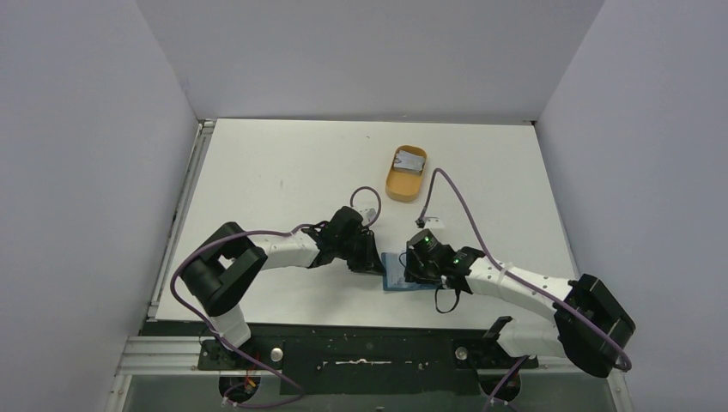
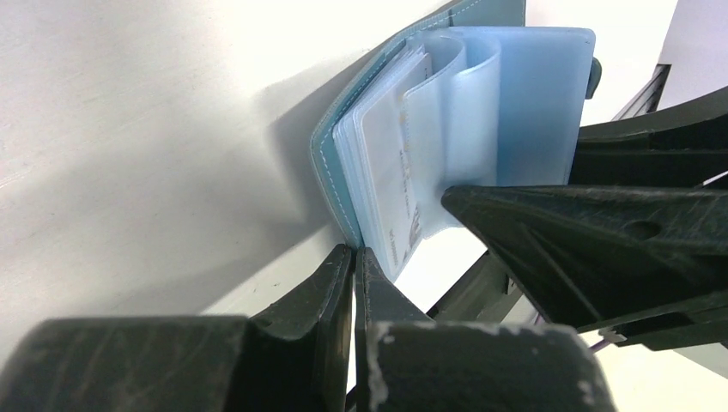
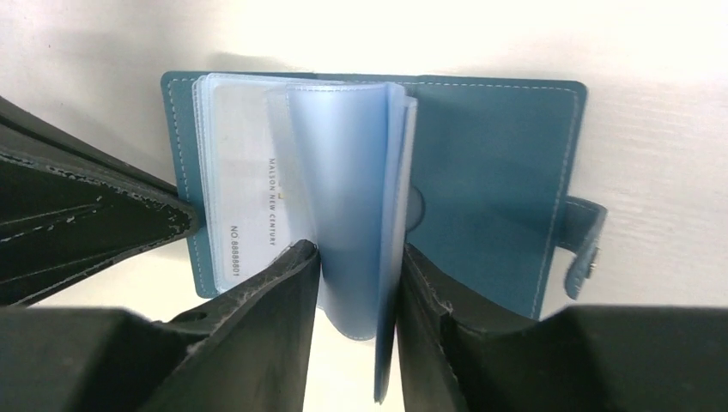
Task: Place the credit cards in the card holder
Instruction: Open the card holder at the center of the board.
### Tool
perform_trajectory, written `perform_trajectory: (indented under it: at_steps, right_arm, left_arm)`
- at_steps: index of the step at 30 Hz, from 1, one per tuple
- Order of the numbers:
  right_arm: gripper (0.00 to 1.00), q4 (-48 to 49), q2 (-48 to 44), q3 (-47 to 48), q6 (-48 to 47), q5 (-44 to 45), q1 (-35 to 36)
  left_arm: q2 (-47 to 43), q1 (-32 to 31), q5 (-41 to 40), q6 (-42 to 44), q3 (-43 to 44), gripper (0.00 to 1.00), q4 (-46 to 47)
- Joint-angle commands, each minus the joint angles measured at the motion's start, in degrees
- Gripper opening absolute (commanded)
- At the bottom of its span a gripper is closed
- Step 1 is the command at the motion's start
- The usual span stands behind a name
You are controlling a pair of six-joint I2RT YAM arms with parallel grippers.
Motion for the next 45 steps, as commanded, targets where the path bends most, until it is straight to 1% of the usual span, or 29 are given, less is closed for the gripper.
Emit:
perform_trajectory:
  at_steps: [1, 4, 11, 16, 19, 22, 23, 25, 27, 30, 33, 36, 40, 45]
  right_arm:
    - [0.33, -0.1, -3.2, -1.0, -0.2, 1.6, -1.6]
    - [0.3, -0.6, -4.3, -2.0, -0.2, 1.7, -2.4]
    - [0.27, -0.8, -6.3, -4.1, 0.1, 1.3, -3.7]
    - [0.26, -1.0, -7.2, -5.0, 0.4, 1.3, -4.4]
    - [0.27, -1.0, -8.2, -5.9, 0.6, 1.3, -4.7]
    - [0.27, -1.0, -8.7, -6.3, 0.5, 1.1, -5.1]
    - [0.27, -0.9, -8.7, -6.4, 0.5, 1.0, -5.2]
    - [0.27, -0.7, -8.7, -6.7, 0.4, 1.0, -5.5]
    - [0.26, -0.7, -8.5, -6.9, 0.5, 0.9, -5.8]
    - [0.27, -0.5, -8.6, -7.3, 0.7, 0.8, -6.1]
    - [0.27, -0.2, -8.7, -7.6, 0.8, 0.7, -6.1]
    - [0.29, -0.2, -8.8, -7.6, 0.9, 0.8, -6.1]
    - [0.31, -0.7, -8.8, -7.2, 0.8, 1.0, -6.2]
    - [0.32, -2.1, -9.5, -6.8, 0.6, 1.3, -6.3]
  left_arm:
    - [-1.5, 0.3, 1.2, 0.2, 0.5, 0.0, 2.0]
    - [-1.9, 0.4, 1.1, 0.6, 0.8, 0.0, 1.0]
    - [-4.8, 1.5, 0.2, 1.4, 0.2, 0.0, -1.5]
    - [-7.6, 2.3, -1.2, 2.7, -0.1, 0.0, -4.0]
    - [-9.2, 2.7, -2.5, 3.7, 0.3, 0.11, -7.4]
    - [-10.6, 2.7, -3.6, 4.4, 0.7, 0.32, -8.8]
    - [-10.8, 2.8, -3.7, 4.5, 1.0, 0.37, -9.0]
    - [-10.6, 2.8, -3.8, 4.7, 1.3, 0.43, -9.7]
    - [-10.8, 2.8, -4.0, 4.7, 1.3, 0.47, -9.9]
    - [-11.9, 2.7, -4.0, 3.4, 0.7, 0.52, -7.4]
    - [-11.6, 2.1, -2.5, 1.0, 2.0, 0.52, -4.0]
    - [-9.3, 0.0, -1.3, -0.3, 5.6, 0.48, -1.6]
    - [-3.7, -2.4, 0.3, -1.5, 10.9, 0.42, 0.0]
    - [2.1, -3.3, 0.7, -2.6, 14.0, 0.33, 1.8]
